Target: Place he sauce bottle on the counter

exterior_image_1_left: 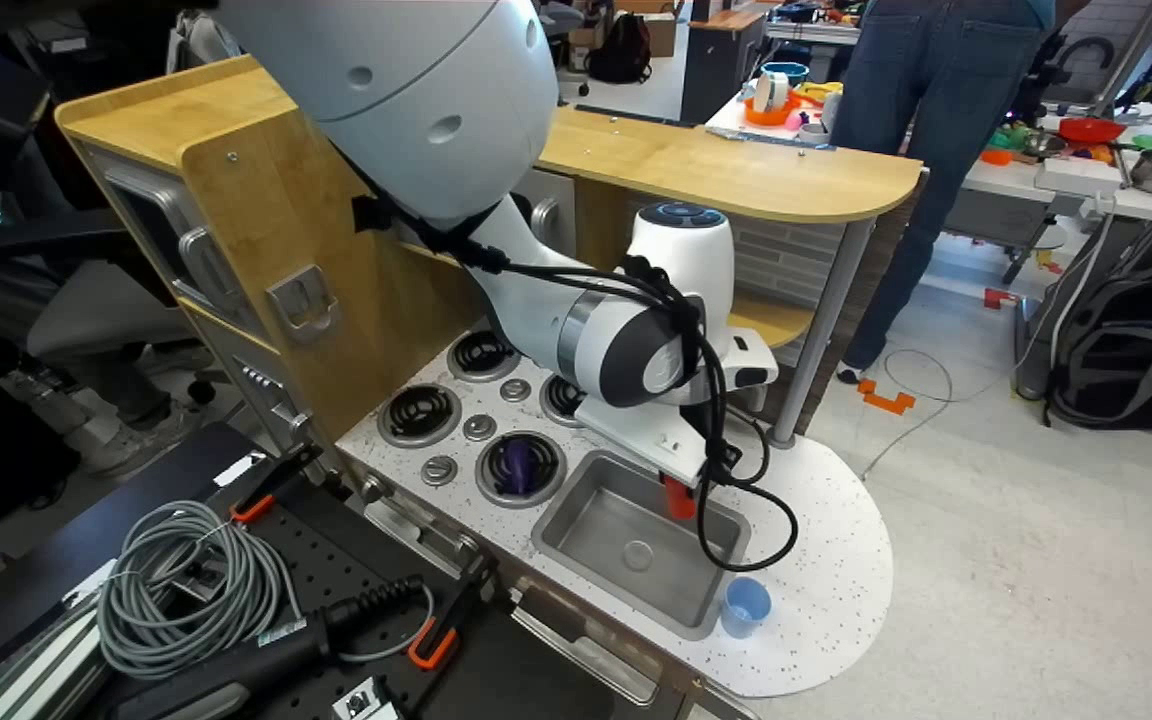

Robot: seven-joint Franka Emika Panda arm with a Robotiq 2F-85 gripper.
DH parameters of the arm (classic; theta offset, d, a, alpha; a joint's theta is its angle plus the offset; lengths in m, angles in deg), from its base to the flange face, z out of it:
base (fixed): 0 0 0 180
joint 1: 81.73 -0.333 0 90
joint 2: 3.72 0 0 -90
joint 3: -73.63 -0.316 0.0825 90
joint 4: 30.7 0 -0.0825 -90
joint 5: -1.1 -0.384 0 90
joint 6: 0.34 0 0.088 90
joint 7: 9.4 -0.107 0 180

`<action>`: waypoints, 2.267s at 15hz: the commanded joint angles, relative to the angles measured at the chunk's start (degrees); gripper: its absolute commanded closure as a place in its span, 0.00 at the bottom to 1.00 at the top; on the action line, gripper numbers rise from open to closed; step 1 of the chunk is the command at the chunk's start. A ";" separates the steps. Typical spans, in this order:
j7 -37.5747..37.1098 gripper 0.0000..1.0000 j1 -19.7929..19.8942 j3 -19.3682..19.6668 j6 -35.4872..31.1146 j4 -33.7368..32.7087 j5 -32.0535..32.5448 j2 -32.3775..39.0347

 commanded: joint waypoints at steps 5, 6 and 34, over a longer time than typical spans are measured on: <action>-11.38 0.87 -0.54 4.70 0.66 -4.03 -5.23 0.31; -13.29 0.87 -0.67 5.46 0.48 -4.28 -5.80 0.56; -34.15 0.37 4.37 6.36 15.17 -24.12 -20.58 16.00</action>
